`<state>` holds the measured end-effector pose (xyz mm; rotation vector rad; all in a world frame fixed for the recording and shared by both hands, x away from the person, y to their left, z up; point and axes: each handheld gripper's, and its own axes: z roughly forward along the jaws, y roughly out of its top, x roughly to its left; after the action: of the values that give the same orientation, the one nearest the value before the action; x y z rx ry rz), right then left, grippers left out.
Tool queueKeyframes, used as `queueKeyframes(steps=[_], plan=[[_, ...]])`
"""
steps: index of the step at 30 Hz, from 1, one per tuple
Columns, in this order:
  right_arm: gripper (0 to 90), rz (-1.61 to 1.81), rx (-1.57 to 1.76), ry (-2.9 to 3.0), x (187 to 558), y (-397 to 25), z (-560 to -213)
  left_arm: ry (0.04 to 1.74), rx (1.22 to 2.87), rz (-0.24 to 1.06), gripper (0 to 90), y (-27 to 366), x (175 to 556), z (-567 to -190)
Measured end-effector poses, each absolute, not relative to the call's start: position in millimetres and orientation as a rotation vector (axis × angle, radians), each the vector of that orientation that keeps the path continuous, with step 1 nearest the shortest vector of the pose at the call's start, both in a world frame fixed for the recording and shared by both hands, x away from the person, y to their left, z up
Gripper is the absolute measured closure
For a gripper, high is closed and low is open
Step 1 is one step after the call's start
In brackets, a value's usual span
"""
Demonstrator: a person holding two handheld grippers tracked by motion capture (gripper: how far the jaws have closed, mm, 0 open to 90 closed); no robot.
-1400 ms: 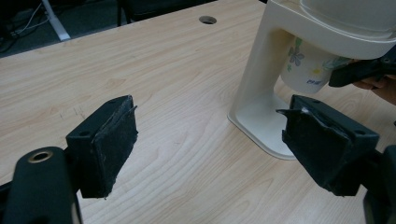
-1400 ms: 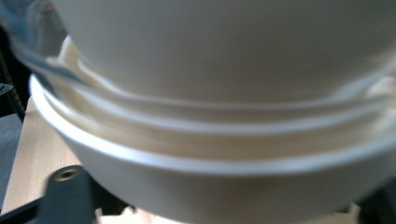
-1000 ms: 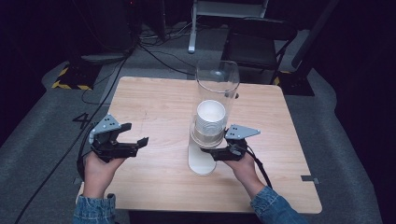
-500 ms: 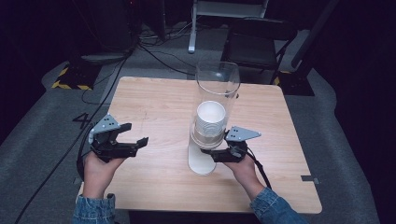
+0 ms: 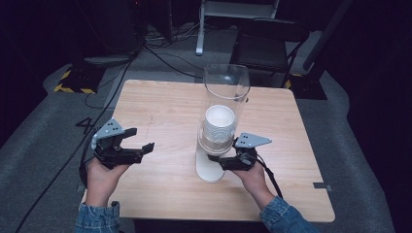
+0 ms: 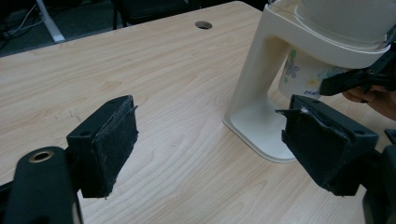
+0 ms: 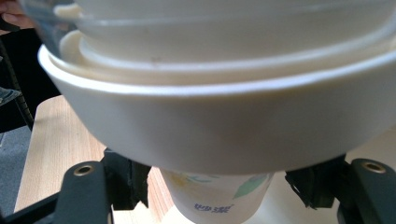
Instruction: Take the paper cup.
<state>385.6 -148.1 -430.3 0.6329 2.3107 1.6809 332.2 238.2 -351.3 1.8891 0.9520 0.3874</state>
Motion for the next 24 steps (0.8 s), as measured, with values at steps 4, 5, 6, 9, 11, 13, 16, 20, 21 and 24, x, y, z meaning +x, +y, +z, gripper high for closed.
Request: queueKeyframes(steps=[4,5,6,9,11,13,16,20,21,24], plan=[[31.9,1.672,0.613,2.303,386.3,-148.5,-431.1,0.950,1.890,0.391,17.9,238.0,332.3,-351.3],[31.9,1.672,0.613,2.303,386.3,-148.5,-431.1,0.950,1.890,0.391,17.9,238.0,332.3,-351.3],[31.9,1.667,0.605,2.300,386.8,-148.9,-431.5,0.949,1.890,0.390,17.9,238.0,332.3,-351.3],[31.9,1.670,0.589,2.286,387.7,-149.4,-433.0,0.949,1.887,0.389,17.9,238.1,332.1,-351.2],[31.9,1.669,0.573,2.280,388.4,-149.3,-434.2,0.950,1.886,0.384,17.9,238.1,332.1,-351.3],[31.9,1.667,0.562,2.276,389.0,-149.6,-435.0,0.948,1.886,0.385,17.9,238.1,332.3,-351.4],[31.8,1.654,0.529,2.250,390.1,-149.8,-438.2,0.950,1.889,0.378,17.9,237.9,332.4,-351.8],[31.8,1.669,0.524,2.239,390.0,-150.1,-439.7,0.950,1.888,0.376,17.9,238.0,332.7,-352.0],[31.8,1.669,0.524,2.239,390.0,-150.1,-439.7,0.950,1.888,0.376,17.9,238.0,332.7,-352.0],[32.0,1.673,0.525,2.236,389.3,-149.9,-440.6,0.951,1.884,0.377,17.9,238.0,332.7,-352.1]])
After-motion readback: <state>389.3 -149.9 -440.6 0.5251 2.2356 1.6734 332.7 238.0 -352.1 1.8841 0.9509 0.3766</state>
